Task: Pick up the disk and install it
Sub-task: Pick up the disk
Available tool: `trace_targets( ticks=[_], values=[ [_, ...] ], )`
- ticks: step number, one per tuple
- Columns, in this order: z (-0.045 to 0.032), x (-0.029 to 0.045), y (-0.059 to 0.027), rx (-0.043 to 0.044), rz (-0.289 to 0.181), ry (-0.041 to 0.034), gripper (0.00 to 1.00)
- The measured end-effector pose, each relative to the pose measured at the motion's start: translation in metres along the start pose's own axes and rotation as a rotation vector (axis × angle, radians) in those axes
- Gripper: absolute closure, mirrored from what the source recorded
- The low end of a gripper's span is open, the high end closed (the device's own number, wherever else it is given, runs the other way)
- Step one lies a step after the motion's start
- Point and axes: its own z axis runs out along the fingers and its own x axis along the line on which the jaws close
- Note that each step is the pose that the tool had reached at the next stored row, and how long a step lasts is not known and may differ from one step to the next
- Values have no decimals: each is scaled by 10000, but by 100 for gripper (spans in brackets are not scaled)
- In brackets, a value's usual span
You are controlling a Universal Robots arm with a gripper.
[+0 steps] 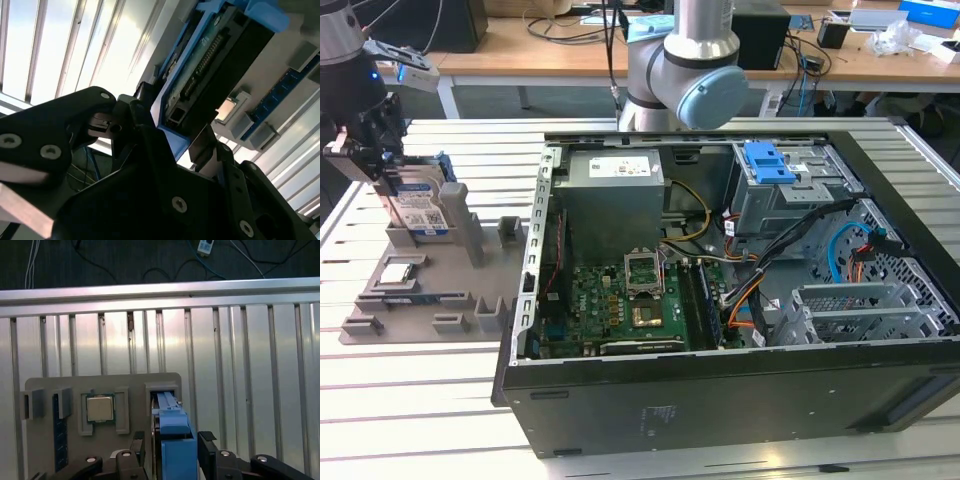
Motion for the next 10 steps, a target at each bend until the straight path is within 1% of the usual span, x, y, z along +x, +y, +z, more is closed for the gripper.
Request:
trace_targets(
  ticks=[6,7,9,10],
  values=[
    [1,0,0,0,0,0,46],
    [2,0,0,1,0,0,47],
    [2,0,0,0,0,-2,60],
    [3,0,0,1,0,-1,63]
  ],
)
